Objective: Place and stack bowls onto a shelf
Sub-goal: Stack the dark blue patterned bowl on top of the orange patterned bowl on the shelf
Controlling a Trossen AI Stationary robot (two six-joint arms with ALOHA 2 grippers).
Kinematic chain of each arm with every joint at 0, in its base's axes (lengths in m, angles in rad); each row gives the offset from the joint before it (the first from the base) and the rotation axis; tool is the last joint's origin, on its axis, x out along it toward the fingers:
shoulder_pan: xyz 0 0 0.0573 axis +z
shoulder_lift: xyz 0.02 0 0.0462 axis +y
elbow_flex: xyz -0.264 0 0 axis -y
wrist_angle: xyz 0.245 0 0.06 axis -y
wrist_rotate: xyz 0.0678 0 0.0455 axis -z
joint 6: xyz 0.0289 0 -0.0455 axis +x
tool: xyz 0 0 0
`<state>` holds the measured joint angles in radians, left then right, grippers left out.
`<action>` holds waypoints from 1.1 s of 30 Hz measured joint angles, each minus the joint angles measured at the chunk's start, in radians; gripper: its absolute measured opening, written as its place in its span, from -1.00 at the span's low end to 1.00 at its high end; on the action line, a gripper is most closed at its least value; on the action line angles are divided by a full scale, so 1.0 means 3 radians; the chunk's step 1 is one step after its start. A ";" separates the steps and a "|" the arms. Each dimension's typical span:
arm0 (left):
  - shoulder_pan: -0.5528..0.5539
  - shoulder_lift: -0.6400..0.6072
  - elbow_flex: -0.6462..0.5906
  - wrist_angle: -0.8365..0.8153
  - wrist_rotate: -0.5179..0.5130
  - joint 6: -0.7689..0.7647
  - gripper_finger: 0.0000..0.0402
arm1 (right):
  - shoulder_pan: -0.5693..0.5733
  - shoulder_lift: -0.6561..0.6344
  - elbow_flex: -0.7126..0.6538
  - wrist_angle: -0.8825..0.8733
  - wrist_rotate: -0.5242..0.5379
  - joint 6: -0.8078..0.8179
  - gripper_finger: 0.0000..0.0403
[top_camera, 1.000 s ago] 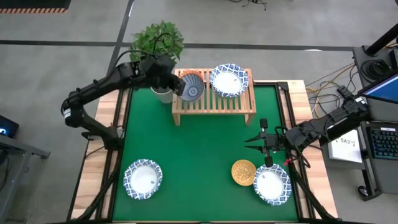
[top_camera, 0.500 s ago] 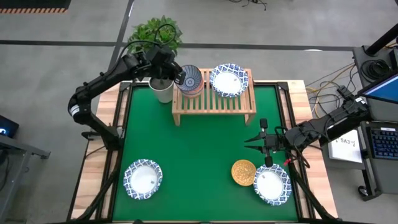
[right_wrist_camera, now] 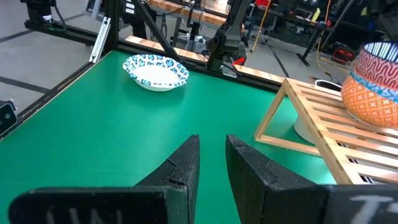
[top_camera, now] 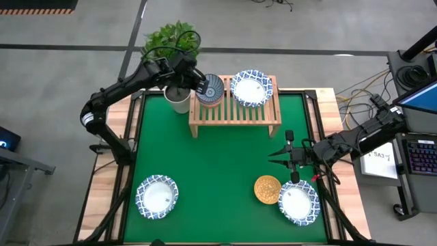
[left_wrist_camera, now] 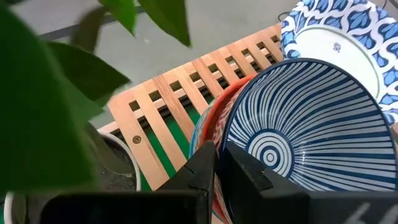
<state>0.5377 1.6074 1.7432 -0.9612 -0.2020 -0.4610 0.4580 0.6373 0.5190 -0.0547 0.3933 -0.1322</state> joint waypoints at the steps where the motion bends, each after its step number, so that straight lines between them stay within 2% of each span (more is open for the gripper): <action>1: 0.0000 0.0012 0.0000 -0.0002 -0.0001 0.0000 -0.93 | 0.0000 0.0000 0.0000 0.0000 0.0000 0.0000 -0.66; 19: -0.0015 0.0043 0.0000 0.0001 -0.0057 -0.0013 -0.91 | 0.0000 0.0000 0.0000 -0.0001 0.0001 -0.0009 -0.66; 24: -0.0037 0.0025 0.0000 0.0009 -0.0061 -0.0004 -0.80 | 0.0000 0.0000 0.0000 -0.0003 -0.0001 -0.0009 -0.66; 33: -0.0076 -0.0096 0.0000 0.0006 -0.0061 0.0024 -0.48 | -0.0001 0.0001 0.0000 -0.0003 0.0001 -0.0009 -0.66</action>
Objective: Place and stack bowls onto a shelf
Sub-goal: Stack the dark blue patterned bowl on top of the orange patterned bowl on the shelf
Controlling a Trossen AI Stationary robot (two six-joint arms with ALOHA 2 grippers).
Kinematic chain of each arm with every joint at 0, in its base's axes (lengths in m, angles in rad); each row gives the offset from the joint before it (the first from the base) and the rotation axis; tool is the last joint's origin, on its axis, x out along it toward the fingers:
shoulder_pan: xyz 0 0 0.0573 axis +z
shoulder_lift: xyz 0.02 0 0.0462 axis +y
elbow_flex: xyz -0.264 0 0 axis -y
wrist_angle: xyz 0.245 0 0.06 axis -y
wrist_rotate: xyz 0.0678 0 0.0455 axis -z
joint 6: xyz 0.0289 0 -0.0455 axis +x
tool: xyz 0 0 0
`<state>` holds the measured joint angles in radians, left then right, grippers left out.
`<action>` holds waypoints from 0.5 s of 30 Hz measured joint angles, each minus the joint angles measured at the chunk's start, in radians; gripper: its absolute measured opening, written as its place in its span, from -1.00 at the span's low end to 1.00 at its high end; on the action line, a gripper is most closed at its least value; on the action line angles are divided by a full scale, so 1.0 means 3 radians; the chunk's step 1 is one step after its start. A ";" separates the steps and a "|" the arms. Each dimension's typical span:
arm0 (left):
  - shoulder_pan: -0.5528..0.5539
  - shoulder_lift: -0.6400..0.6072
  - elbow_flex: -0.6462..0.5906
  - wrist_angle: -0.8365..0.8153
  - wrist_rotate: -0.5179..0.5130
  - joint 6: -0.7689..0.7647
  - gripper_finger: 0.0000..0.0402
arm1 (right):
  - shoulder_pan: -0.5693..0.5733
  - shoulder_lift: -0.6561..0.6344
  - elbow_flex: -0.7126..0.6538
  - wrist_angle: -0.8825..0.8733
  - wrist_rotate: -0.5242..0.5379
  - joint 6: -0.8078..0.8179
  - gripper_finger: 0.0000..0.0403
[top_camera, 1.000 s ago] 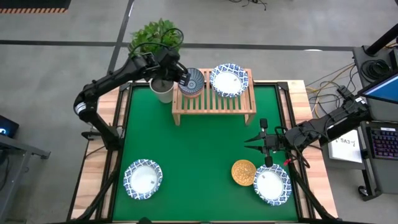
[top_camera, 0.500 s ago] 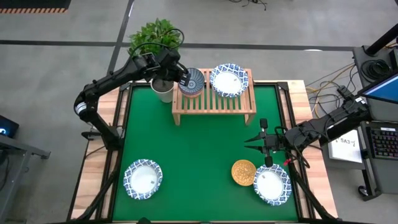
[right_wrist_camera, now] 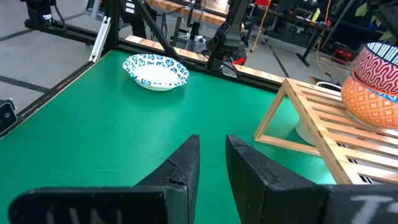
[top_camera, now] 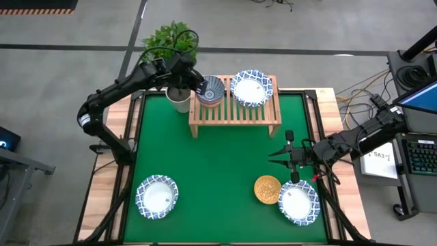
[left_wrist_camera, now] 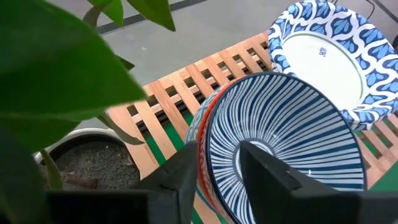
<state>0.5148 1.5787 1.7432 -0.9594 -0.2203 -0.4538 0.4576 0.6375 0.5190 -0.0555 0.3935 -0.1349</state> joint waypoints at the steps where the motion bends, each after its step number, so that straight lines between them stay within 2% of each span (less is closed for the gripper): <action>1: -0.0004 -0.0007 0.0000 -0.0002 0.0000 0.0000 -0.45 | 0.0000 -0.0001 0.0000 0.0000 0.0000 0.0000 -0.66; 8: -0.0058 -0.0031 0.0000 -0.0030 0.0023 0.0001 -0.24 | 0.0001 -0.0001 0.0000 0.0000 0.0000 0.0001 -0.66; 15: -0.0255 -0.0134 0.0000 -0.0139 0.0485 0.0119 -0.21 | 0.0000 0.0001 0.0000 0.0001 -0.0001 0.0009 -0.66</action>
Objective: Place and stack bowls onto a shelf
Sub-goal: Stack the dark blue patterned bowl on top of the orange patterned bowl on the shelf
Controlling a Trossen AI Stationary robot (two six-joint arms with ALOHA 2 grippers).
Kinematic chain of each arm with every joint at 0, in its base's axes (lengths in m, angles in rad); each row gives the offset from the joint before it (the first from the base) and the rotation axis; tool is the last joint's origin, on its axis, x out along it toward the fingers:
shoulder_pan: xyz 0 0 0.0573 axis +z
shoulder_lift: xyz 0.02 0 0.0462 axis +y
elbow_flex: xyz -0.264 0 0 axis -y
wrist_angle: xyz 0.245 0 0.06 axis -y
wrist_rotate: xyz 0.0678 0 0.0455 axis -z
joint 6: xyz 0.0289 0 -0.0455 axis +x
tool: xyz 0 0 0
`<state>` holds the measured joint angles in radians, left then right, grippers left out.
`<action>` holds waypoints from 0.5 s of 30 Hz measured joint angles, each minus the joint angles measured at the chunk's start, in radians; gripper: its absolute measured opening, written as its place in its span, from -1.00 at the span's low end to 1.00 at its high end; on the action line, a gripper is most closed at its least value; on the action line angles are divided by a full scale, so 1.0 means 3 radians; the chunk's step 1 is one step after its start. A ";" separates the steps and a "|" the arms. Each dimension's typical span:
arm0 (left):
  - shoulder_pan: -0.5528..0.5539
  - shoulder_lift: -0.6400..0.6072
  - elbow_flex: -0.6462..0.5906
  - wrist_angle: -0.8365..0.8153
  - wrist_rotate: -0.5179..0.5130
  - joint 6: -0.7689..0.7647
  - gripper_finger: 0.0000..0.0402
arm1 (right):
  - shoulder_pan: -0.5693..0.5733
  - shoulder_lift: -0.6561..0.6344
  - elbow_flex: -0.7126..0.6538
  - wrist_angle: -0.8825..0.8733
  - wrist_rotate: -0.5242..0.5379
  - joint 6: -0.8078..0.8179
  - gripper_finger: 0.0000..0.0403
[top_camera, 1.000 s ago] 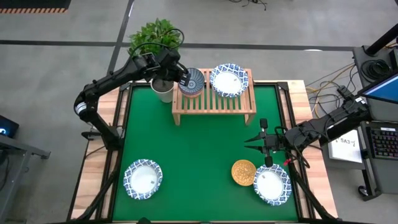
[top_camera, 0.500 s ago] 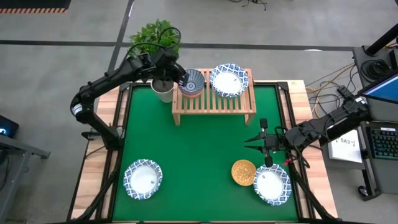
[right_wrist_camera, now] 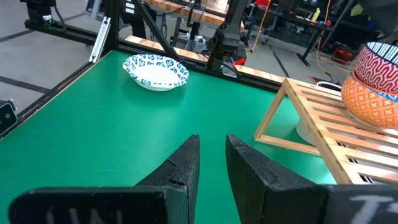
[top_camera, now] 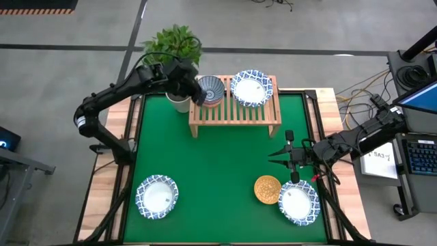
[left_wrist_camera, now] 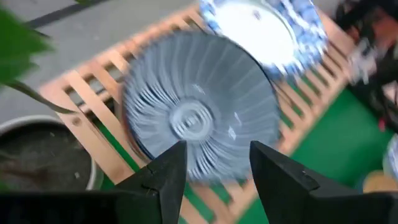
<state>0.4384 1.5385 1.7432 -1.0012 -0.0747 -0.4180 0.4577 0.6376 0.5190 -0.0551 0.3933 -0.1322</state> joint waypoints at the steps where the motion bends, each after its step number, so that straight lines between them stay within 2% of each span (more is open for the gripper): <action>1: -0.0071 -0.0018 0.0000 -0.0046 0.0008 0.0040 -0.22 | 0.0000 0.0000 0.0000 0.0000 0.0000 0.0000 -0.66; 6: -0.0481 -0.0067 0.0000 -0.0239 -0.0082 0.0218 -0.32 | 0.0000 0.0000 0.0000 0.0000 0.0001 0.0001 -0.66; 15: -0.1029 -0.0044 -0.0006 -0.0503 -0.0620 0.0881 -0.58 | 0.0001 0.0000 0.0000 0.0027 0.0001 0.0015 -0.66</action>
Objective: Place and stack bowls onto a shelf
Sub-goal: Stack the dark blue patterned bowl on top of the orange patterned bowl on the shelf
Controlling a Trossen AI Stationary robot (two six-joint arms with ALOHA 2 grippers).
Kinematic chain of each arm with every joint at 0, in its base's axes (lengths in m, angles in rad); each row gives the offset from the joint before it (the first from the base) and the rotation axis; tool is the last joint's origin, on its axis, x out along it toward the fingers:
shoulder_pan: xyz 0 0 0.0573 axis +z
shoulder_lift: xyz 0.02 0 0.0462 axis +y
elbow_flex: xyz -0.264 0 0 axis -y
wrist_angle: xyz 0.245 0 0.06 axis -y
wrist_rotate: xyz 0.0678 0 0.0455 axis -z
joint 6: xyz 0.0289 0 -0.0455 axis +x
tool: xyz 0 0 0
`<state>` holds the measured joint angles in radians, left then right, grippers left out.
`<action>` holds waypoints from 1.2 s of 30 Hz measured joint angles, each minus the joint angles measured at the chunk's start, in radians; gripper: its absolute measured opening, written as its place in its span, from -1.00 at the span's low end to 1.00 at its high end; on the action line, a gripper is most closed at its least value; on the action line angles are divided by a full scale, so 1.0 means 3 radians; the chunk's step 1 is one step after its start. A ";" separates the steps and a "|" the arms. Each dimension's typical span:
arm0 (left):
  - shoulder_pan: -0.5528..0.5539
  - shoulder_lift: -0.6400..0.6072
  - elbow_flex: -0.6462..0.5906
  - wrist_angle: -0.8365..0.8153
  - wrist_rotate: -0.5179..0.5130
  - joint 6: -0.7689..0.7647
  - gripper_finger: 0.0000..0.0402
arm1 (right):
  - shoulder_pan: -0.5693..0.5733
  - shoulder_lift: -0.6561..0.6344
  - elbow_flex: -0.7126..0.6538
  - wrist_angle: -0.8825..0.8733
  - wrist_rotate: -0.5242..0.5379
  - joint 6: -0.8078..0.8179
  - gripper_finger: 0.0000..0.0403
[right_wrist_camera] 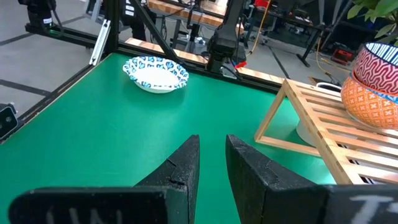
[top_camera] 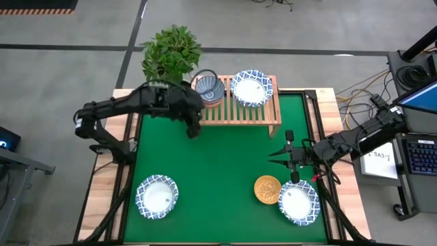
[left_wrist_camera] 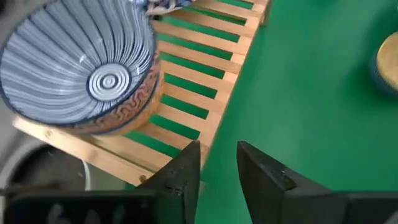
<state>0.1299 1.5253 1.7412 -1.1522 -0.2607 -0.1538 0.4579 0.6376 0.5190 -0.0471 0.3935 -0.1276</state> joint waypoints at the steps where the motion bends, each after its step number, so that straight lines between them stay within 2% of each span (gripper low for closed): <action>1: -0.0028 0.0018 0.0000 0.0002 -0.0054 0.0077 -0.62 | -0.0001 0.0000 0.0000 0.0000 0.0000 0.0000 -0.66; 6: -0.0041 0.0157 -0.0001 0.0028 -0.0145 0.0269 -0.87 | 0.0000 0.0000 0.0000 0.0000 0.0001 0.0012 -0.66; 9: -0.0041 0.0248 -0.0002 0.0049 -0.0395 0.0313 -0.98 | 0.0000 0.0000 0.0000 0.0000 0.0001 0.0013 -0.66; 12: -0.0041 0.0324 -0.0003 0.0060 -0.0694 0.0319 -0.96 | -0.0001 0.0000 0.0000 -0.0001 0.0001 0.0011 -0.66; 15: -0.0035 0.0377 -0.0003 0.0083 -0.0842 0.0318 -0.99 | -0.0001 0.0000 0.0000 -0.0005 0.0001 0.0009 -0.66; 20: 0.0024 0.0438 -0.0003 0.0173 -0.0863 0.0305 -1.00 | -0.0001 0.0000 0.0000 -0.0014 0.0001 0.0004 -0.66; 25: 0.0111 0.0508 -0.0003 0.0173 -0.1061 0.0281 -1.00 | -0.0001 0.0000 0.0000 -0.0015 0.0001 0.0009 -0.66; 36: 0.0150 0.0559 -0.0003 0.0184 -0.1075 0.0108 -1.00 | -0.0001 0.0000 0.0000 -0.0017 0.0003 -0.0007 -0.66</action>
<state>0.1749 1.6932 1.7405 -1.0971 -0.5831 -0.1215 0.4576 0.6376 0.5190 -0.0521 0.3943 -0.1297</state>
